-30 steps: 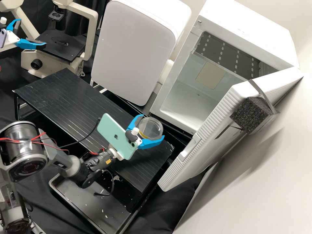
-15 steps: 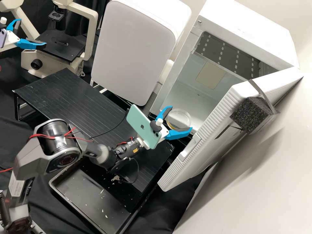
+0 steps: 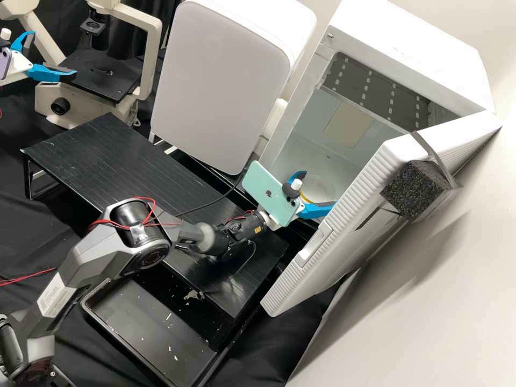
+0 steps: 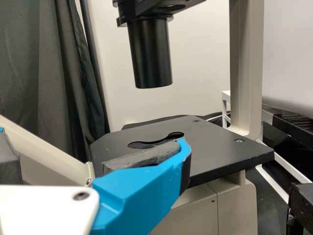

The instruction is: Place the petri dish in the incubator

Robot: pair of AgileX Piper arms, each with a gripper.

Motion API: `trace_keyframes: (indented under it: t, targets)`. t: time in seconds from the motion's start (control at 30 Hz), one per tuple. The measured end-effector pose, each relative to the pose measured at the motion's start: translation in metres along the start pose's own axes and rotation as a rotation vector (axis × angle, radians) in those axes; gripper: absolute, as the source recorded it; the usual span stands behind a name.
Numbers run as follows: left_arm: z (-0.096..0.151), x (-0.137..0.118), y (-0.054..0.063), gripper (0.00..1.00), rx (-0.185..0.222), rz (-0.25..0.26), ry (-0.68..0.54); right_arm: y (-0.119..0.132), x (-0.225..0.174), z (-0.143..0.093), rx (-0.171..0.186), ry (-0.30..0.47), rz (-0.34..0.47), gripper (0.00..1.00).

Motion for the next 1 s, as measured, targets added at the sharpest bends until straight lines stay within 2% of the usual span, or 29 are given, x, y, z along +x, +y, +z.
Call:
trace_keyframes:
  t: [0.23,0.43,1.0]
  targets:
    - [0.0,0.0,0.0,1.0,0.0,0.0,0.0,0.002,0.02,0.014,0.083,-0.017,0.006,0.0]
    - [0.0,0.0,0.0,1.0,0.0,0.0,0.0,0.002,0.027,0.014,0.128,0.009,-0.013,0.0]
    - [0.0,0.0,0.0,1.0,0.0,0.0,0.0,0.0,0.028,0.012,0.126,0.03,-0.035,0.0]
